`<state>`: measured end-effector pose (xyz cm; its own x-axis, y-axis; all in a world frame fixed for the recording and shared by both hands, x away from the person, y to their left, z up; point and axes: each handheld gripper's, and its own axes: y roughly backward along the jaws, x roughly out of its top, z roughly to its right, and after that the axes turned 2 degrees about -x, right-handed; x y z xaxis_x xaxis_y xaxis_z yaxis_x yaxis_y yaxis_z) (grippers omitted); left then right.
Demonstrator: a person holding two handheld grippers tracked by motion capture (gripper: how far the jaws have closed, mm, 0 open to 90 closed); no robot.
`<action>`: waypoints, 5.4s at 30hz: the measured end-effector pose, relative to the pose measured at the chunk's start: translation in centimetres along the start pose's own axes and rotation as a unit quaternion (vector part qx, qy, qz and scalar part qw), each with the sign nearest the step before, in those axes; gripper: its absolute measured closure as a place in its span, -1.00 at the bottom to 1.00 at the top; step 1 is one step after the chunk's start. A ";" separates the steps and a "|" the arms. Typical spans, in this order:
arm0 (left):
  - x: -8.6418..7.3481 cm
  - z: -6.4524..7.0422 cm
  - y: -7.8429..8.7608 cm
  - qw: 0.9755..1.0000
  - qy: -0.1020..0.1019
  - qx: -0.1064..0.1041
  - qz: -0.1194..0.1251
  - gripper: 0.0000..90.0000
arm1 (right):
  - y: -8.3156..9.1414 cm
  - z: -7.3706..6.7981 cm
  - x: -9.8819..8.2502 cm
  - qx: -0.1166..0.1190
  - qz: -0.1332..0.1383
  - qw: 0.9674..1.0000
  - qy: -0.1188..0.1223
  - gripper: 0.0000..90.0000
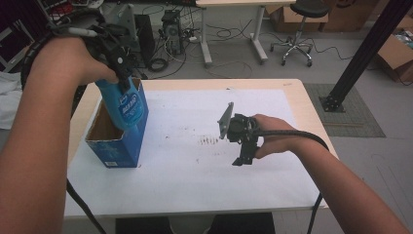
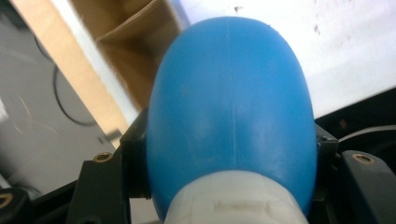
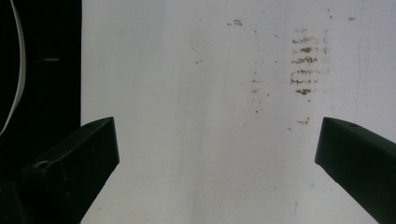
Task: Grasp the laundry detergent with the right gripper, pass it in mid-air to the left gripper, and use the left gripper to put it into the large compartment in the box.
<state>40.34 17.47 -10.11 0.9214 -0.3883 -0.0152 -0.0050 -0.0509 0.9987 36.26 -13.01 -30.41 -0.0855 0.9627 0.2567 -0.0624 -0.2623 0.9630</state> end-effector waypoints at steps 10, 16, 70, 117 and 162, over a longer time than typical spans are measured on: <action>-0.6 -3.4 0.7 0.993 0.120 -0.003 0.001 -0.15 | 0.4 0.0 -0.1 -0.002 -0.006 1.000 0.006 -1.00; -0.8 -4.7 0.4 0.989 0.148 0.008 -0.009 -0.15 | 0.3 0.0 -0.2 -0.001 -0.010 1.000 0.008 -1.00; 1.0 -6.4 -17.4 0.988 0.141 -0.007 -0.058 -0.15 | -0.1 0.0 -2.1 0.003 -0.024 1.000 -0.015 -1.00; 0.4 -6.5 -17.1 0.990 0.139 -0.006 -0.023 -0.29 | -0.1 0.1 -1.7 0.000 -0.019 1.000 -0.014 -1.00; 0.3 -0.5 -7.7 1.000 -0.016 -0.006 0.022 -0.66 | -0.3 0.3 -2.1 -0.003 -0.012 1.000 -0.022 -1.00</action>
<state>40.85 18.24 -17.79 0.9079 -0.4184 0.0275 -0.0400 -0.0213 0.9990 36.76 -14.96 -31.20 -0.0392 0.9709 0.2362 -0.0701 -0.2385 0.9686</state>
